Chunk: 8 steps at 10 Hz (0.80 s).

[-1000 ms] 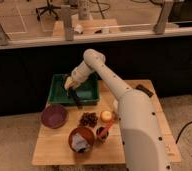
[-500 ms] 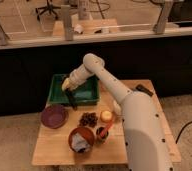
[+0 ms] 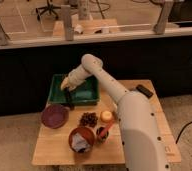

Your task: Place brush in tray

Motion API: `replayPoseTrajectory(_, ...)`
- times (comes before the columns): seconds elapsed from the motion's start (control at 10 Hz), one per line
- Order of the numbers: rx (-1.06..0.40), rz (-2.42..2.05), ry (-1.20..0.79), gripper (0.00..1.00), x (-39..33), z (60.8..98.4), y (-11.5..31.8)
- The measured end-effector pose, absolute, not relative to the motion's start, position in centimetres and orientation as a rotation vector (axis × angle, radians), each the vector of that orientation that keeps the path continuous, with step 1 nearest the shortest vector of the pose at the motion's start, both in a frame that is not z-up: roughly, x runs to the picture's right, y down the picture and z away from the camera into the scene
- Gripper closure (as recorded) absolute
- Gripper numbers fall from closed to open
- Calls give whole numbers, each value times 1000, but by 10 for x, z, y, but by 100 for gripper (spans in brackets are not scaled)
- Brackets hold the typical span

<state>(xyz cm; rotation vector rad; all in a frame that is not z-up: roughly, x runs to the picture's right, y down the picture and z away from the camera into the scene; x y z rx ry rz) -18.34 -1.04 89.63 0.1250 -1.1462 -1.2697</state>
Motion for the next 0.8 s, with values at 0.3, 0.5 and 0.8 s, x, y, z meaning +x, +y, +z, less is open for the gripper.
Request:
replayPoseTrajectory(0.3, 125, -1239, -1154, 89, -185, 902, -12)
replayPoseTrajectory(0.5, 140, -1250, -1151, 78, -189, 902, -15)
replayPoseTrajectory(0.8, 136, -1246, -1132, 49, -189, 900, -18)
